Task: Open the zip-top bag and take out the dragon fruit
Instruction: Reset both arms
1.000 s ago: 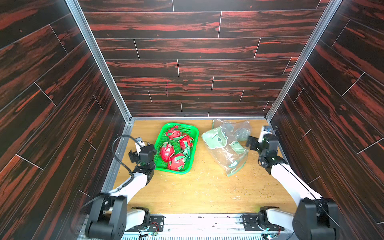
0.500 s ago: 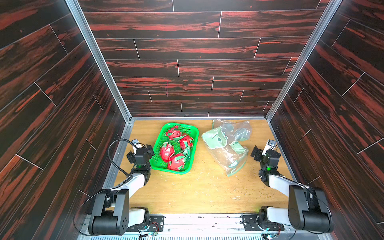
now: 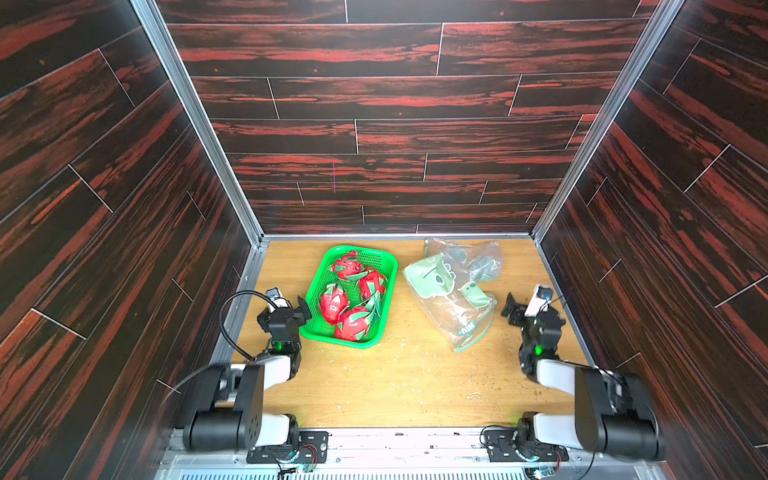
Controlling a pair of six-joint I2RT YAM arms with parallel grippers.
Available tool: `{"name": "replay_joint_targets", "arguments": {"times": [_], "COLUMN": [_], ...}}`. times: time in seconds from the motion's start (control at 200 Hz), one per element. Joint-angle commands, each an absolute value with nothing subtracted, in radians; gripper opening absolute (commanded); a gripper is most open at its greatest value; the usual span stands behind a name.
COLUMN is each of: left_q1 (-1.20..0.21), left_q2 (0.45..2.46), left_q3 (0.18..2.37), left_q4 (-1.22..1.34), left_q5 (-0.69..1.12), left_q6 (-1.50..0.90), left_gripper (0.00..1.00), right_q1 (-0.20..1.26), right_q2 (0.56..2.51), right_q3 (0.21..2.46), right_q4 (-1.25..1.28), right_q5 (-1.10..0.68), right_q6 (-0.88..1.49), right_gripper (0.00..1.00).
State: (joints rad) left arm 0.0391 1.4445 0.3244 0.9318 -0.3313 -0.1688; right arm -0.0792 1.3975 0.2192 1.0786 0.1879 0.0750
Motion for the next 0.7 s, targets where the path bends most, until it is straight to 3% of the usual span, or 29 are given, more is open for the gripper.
{"name": "replay_joint_targets", "arguments": {"times": [0.0, 0.09, 0.15, 0.281, 0.691], "left_q1": [0.051, 0.051, 0.049, 0.049, 0.043], "left_q2": [1.545, 1.541, 1.520, 1.525, 1.531], "left_q3": [0.307, 0.350, 0.389, 0.397, 0.402], "left_q4": [1.051, 0.965, 0.850, 0.846, 0.842], "left_q5": [-0.290, -0.303, -0.308, -0.299, -0.304], "left_q6": [-0.159, -0.164, -0.165, -0.156, -0.147], "left_gripper": [1.00, 1.00, 1.00, 1.00, 1.00], "right_q1": [-0.086, -0.087, -0.087, -0.085, -0.084], "right_q2": [1.533, 1.577, 1.559, 1.563, 1.561], "right_q3": [0.129, 0.161, 0.216, 0.310, 0.307], "right_q4": [1.460, 1.449, 1.307, 1.142, 1.139], "right_q5": [0.047, -0.029, -0.006, 0.075, 0.058], "right_q6": [0.070, 0.043, 0.051, 0.080, 0.075], "right_gripper": [0.99, 0.99, 0.98, 0.98, 0.98]}}
